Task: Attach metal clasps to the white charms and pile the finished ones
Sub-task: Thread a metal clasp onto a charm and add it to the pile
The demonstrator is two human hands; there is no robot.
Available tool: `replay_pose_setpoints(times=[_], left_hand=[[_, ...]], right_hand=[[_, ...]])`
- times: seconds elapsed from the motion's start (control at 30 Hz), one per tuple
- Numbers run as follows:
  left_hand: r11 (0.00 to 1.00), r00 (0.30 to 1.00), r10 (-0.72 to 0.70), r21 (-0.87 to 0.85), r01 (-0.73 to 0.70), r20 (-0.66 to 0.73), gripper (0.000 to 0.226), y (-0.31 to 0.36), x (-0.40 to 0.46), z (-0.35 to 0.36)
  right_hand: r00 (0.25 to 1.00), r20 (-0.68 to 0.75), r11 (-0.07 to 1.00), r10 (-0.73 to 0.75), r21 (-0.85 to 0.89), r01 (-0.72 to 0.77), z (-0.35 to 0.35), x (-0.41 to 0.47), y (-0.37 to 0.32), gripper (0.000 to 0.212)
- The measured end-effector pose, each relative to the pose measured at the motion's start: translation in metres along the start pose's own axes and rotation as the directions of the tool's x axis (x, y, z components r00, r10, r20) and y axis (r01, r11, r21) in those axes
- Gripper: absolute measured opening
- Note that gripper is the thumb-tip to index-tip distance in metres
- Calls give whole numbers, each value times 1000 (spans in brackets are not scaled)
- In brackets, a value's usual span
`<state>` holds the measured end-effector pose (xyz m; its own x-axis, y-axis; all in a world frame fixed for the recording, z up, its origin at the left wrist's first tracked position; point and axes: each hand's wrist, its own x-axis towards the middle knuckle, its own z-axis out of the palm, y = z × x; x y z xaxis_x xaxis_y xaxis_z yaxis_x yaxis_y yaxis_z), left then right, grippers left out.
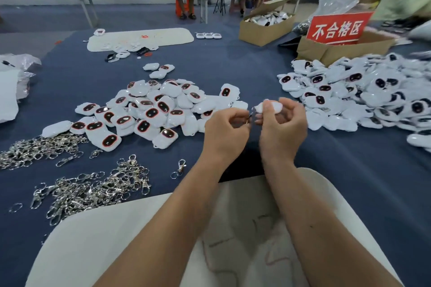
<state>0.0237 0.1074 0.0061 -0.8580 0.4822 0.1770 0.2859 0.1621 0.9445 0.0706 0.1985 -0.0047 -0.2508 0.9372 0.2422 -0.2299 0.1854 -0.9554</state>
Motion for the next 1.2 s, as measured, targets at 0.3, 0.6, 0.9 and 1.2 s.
replay_pose_setpoints(times=[0.3, 0.6, 0.9, 1.2], left_hand=[[922, 961, 261, 320, -219, -95, 23, 10, 8, 24], [853, 932, 219, 521, -39, -288, 14, -19, -15, -62], [916, 905, 92, 393, 87, -415, 12, -39, -43, -112], [841, 929, 13, 506, 190, -371, 16, -41, -39, -112]], right_hand=[[974, 214, 921, -77, -358, 151, -12, 16, 6, 43], [550, 801, 639, -239, -296, 709, 16, -42, -3, 17], [414, 881, 545, -228, -237, 804, 21, -54, -3, 31], [368, 910, 729, -190, -120, 674, 23, -56, 1, 18]])
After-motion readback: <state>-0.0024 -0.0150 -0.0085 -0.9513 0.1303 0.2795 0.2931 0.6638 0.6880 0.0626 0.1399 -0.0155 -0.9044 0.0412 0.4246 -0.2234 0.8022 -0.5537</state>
